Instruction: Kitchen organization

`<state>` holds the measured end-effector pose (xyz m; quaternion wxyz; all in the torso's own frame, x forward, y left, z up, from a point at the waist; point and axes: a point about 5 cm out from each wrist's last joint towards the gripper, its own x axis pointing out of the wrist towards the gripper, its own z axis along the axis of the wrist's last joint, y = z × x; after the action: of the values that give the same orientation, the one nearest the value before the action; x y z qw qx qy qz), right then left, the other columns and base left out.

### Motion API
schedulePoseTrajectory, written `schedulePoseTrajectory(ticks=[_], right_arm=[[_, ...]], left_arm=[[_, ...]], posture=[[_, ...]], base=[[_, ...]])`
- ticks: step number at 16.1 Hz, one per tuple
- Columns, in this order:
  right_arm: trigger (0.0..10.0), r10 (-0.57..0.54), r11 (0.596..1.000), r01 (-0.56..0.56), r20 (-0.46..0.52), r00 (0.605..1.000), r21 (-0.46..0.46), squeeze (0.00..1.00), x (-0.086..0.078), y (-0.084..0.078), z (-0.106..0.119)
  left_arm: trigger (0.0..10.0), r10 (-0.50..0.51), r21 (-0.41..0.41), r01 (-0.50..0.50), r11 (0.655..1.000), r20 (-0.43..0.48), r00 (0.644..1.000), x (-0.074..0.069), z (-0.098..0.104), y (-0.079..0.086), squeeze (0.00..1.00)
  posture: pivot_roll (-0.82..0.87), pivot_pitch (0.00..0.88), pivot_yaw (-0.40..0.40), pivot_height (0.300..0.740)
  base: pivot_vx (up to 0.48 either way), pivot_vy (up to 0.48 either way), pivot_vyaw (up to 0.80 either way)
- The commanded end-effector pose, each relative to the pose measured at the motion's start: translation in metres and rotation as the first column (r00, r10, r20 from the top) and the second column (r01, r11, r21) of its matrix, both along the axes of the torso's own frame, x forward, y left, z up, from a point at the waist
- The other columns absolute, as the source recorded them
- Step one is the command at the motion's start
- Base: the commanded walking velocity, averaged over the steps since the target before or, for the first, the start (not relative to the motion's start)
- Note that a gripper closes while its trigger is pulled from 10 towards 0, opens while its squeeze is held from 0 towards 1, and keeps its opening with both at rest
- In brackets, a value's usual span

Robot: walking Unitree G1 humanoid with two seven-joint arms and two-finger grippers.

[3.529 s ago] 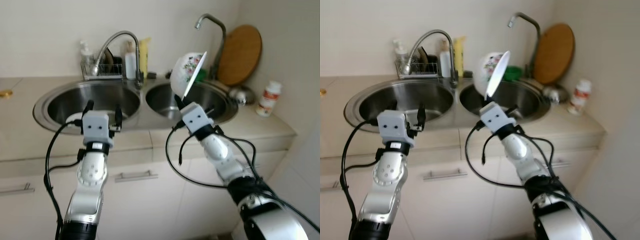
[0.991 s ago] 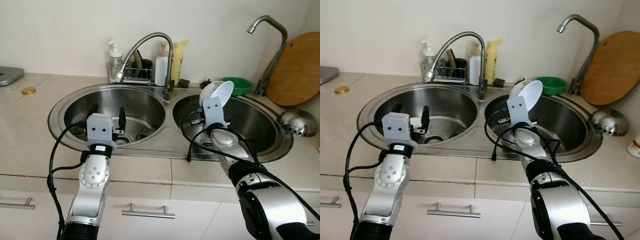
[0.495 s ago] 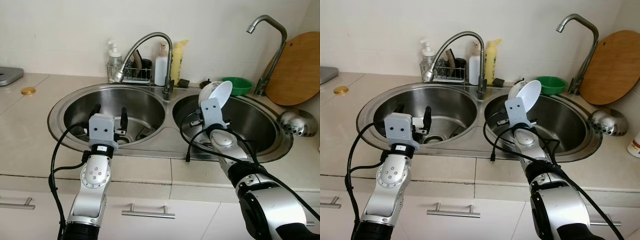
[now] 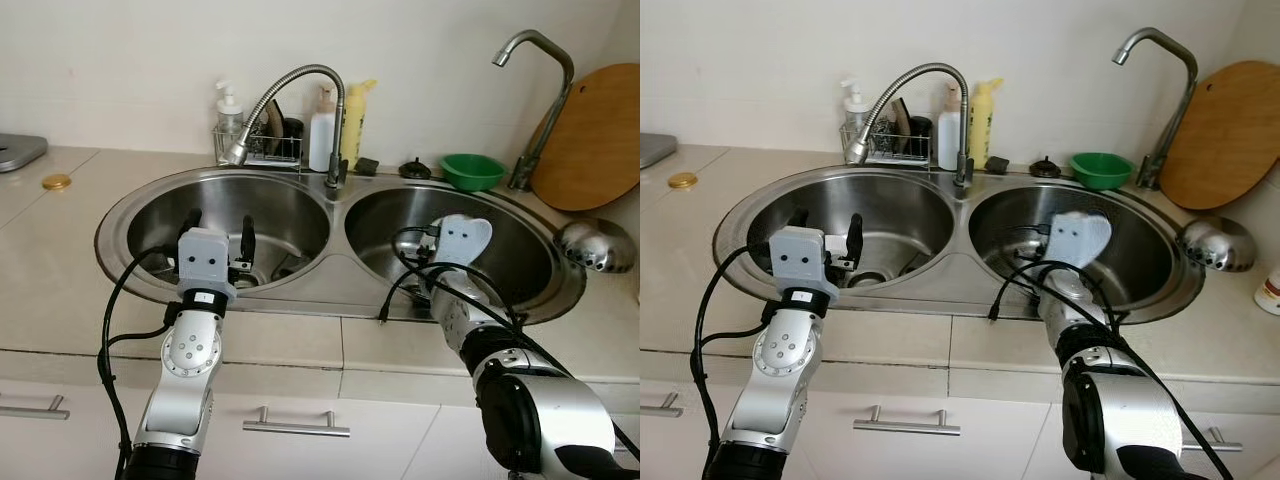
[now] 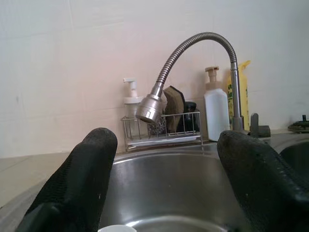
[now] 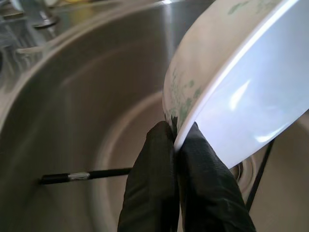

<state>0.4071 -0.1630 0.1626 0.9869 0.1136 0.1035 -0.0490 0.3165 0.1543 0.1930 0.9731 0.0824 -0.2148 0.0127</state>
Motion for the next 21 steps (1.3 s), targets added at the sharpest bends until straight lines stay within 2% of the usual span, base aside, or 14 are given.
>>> schedulePoseTrajectory(ticks=[1, 2, 5, 6, 7, 8, 11, 17, 18, 21], right_arm=[[10.0, -0.021, 0.998, 0.021, -0.001, 1.000, 0.065, 0.00, 0.003, -0.003, 0.009], [10.0, -0.025, 0.996, 0.025, -0.011, 1.000, 0.085, 0.00, 0.003, -0.003, 0.009], [10.0, -0.063, 0.970, 0.080, -0.082, 0.995, 0.229, 0.00, 0.002, -0.004, 0.003], [10.0, -0.072, 0.966, 0.091, -0.087, 0.994, 0.242, 0.26, 0.001, -0.004, 0.002], [10.0, -0.083, 0.966, 0.104, -0.096, 0.992, 0.238, 0.71, 0.001, -0.006, 0.002], [10.0, -0.085, 0.961, 0.107, -0.095, 0.992, 0.256, 1.00, 0.001, -0.006, 0.002], [10.0, -0.090, 0.958, 0.113, -0.094, 0.991, 0.265, 1.00, 0.001, -0.007, 0.002], [10.0, -0.088, 0.975, 0.093, -0.037, 0.995, 0.202, 1.00, 0.004, -0.008, 0.013], [10.0, -0.077, 0.990, 0.079, -0.026, 0.997, 0.116, 1.00, 0.005, -0.008, 0.017], [10.0, -0.037, 0.999, 0.036, -0.035, 0.999, -0.027, 1.00, 0.005, -0.005, 0.018]], left_arm=[[10.0, -0.005, 0.005, 0.005, 1.000, -0.006, 1.000, 0.000, -0.002, -0.001, 0.00], [10.0, -0.005, 0.005, 0.005, 1.000, -0.006, 1.000, 0.000, -0.002, -0.001, 0.00], [10.0, -0.005, 0.006, 0.005, 1.000, -0.009, 1.000, 0.000, -0.002, -0.001, 0.00], [10.0, -0.005, 0.006, 0.005, 1.000, -0.009, 1.000, 0.000, -0.002, -0.001, 0.00], [10.0, -0.005, 0.006, 0.005, 1.000, -0.009, 1.000, 0.000, -0.002, -0.001, 0.00], [10.0, -0.004, 0.006, 0.004, 1.000, -0.010, 1.000, 0.000, -0.002, -0.001, 0.00], [10.0, -0.003, 0.006, 0.003, 1.000, -0.012, 1.000, 0.000, -0.002, -0.001, 0.00], [10.0, -0.004, 0.007, 0.004, 1.000, -0.018, 1.000, 0.000, -0.003, -0.001, 0.00], [10.0, -0.005, 0.008, 0.005, 1.000, -0.021, 1.000, 0.000, -0.004, -0.001, 0.00], [10.0, -0.006, 0.008, 0.006, 1.000, -0.023, 1.000, 0.001, -0.004, 0.000, 0.00]], posture=[[0.08, 0.000, -0.052, 0.740], [0.08, 0.000, -0.052, 0.740], [0.08, 0.000, -0.050, 0.740], [0.08, 0.000, -0.050, 0.740], [0.08, 0.000, -0.050, 0.740], [0.08, 0.000, -0.051, 0.740], [0.08, 0.000, -0.051, 0.740], [0.08, 0.000, -0.050, 0.740], [0.08, 0.000, -0.050, 0.740], [0.08, 0.000, -0.049, 0.740]], base=[[0.000, 0.000, 0.00], [0.000, 0.000, 0.00], [0.000, 0.000, 0.00], [0.000, 0.000, 0.00], [0.000, 0.000, 0.00], [0.000, 0.000, 0.00], [0.000, 0.000, 0.00], [0.000, 0.000, 0.00], [0.000, 0.000, 0.00], [0.000, 0.000, 0.00]])
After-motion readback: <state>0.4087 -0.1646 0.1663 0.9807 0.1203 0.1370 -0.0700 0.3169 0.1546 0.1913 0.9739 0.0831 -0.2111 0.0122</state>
